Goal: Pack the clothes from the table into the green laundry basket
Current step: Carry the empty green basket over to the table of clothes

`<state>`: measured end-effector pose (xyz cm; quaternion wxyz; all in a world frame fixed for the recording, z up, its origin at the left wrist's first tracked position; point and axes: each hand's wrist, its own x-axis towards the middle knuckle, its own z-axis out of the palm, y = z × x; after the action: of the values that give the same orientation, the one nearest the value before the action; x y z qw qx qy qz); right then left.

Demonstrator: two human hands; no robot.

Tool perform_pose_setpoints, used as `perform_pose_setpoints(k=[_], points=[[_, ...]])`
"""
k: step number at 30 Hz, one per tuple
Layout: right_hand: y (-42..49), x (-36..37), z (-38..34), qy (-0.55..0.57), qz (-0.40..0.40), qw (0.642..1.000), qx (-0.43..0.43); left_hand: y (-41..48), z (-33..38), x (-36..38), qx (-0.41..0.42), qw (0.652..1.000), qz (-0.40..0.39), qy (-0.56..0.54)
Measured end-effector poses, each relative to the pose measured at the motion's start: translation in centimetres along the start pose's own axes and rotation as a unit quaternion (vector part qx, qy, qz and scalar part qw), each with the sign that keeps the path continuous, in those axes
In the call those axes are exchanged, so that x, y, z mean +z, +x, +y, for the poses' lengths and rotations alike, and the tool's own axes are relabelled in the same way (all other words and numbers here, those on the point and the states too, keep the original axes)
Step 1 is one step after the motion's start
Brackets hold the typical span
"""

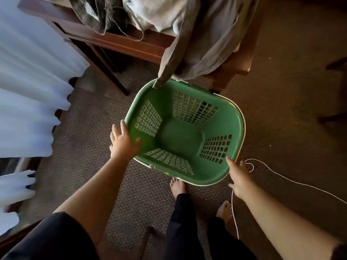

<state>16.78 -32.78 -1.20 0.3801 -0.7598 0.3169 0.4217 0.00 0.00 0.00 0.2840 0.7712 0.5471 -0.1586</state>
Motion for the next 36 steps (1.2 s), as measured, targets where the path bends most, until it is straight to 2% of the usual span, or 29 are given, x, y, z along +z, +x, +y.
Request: perform_pose_setpoints(k=[3,5,6,12,17,20,24,29,34,36], points=[[0.7,1.1,-0.1,0.057,-0.010,0.998,0.018,2.7,-1.2,0.7,-0.074,0.986,-0.060,-0.140],[1.5,1.4,0.2,0.092,-0.009,0.995,0.022,3.4,-1.5,0.9,-0.129,0.949,-0.087,-0.273],[1.7,1.6,0.3,0.100,-0.003,0.995,0.022,3.5,-1.7,1.1,-0.151,0.936,-0.090,-0.304],[2.1,1.6,0.0,0.110,0.055,0.992,0.002,1.6,-1.9,0.4,-0.162,0.900,-0.078,-0.398],[0.4,-0.6,-0.3,0.061,0.204,0.976,-0.038,-2.5,-2.0,0.8,-0.195,0.849,-0.143,-0.470],[-1.9,-2.7,0.0,0.065,0.240,0.967,-0.048,-5.5,-2.8,1.4,-0.233,0.812,-0.180,-0.505],[-4.7,-6.4,2.1,0.115,0.249,0.960,-0.052,-10.8,-2.8,2.7,-0.244,0.793,-0.189,-0.525],[-6.7,-11.9,4.4,0.078,0.245,0.962,-0.096,-16.9,-0.5,4.6,-0.253,0.792,-0.173,-0.528],[-7.3,-18.6,4.6,0.055,0.161,0.971,-0.167,-21.1,3.7,5.0,-0.249,0.797,-0.147,-0.530],[-7.9,-20.8,5.1,0.124,0.110,0.972,-0.165,-23.1,6.2,5.3,-0.236,0.793,-0.147,-0.542]])
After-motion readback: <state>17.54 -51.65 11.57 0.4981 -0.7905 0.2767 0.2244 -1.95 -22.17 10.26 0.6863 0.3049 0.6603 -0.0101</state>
